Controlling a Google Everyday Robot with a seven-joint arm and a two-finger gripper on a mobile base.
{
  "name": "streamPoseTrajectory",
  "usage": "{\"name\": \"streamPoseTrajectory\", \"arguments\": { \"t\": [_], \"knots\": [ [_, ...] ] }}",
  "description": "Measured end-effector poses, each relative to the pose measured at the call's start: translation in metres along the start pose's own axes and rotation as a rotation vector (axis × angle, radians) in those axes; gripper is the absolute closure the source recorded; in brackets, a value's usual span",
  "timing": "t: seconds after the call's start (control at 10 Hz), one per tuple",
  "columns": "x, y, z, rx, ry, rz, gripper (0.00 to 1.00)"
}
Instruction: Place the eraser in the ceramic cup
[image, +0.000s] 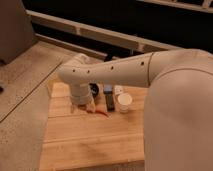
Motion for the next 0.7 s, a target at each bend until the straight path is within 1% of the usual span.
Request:
{"name": "streamPoseTrajectory", "arguments": {
  "t": [0.1, 0.2, 0.3, 0.4, 0.5, 0.6, 0.7],
  "knots": [
    [-0.001, 0.000, 0.000, 0.003, -0.003, -0.002, 0.35],
    [-0.008, -0.001, -0.003, 0.005, -0.020, -0.002, 0.35],
    [-0.028, -0.008, -0.009, 0.017, -0.070, -0.006, 0.35],
    [-0.059, -0.014, -0.023, 0.030, -0.162, -0.040, 0.35],
    [-0.081, -0.015, -0.035, 0.039, -0.230, -0.083, 0.35],
    [-0.093, -0.013, -0.044, 0.041, -0.275, -0.121, 0.35],
    [-0.108, -0.011, -0.053, 0.040, -0.333, -0.177, 0.35]
  ]
}}
